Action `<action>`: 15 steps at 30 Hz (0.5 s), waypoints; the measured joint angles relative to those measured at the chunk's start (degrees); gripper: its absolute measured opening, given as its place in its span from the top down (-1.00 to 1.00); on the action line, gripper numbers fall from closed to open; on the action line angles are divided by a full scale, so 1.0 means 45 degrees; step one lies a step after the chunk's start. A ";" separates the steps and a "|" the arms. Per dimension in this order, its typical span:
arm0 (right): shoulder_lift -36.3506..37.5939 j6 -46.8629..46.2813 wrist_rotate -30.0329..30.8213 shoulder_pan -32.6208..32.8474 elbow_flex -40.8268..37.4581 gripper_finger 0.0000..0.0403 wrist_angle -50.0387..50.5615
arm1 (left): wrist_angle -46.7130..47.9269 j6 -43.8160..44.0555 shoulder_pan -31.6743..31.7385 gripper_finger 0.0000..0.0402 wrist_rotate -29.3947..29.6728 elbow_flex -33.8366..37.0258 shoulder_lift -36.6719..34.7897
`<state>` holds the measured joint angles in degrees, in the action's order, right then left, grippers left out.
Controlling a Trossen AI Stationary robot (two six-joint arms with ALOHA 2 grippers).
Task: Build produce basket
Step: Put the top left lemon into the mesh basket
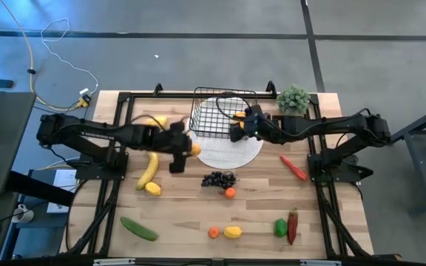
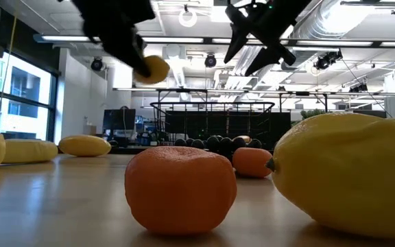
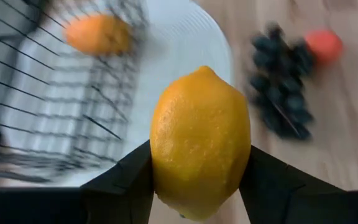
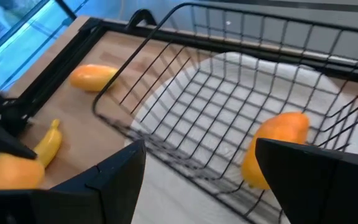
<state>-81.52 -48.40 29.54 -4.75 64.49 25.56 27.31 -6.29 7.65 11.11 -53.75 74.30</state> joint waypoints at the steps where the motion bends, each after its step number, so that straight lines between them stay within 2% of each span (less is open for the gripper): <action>1: 0.0000 0.0058 -0.0002 -0.0148 0.0000 -0.41 -0.0002 | -0.0230 -0.0147 0.0296 0.11 0.0005 -0.0142 0.0000; 9: 0.0000 0.0853 0.0039 -0.1563 0.0000 -0.41 -0.0039 | -0.2431 -0.0978 0.2865 0.11 -0.0106 -0.0531 0.0000; 15: 0.0000 0.1609 -0.0053 -0.2637 0.0000 -0.41 -0.0039 | -0.3924 -0.0972 0.4471 0.11 -0.0782 -0.0531 0.0284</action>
<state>-81.52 -41.16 29.30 -16.61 64.49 25.39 9.65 -10.67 27.76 7.59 -56.14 75.58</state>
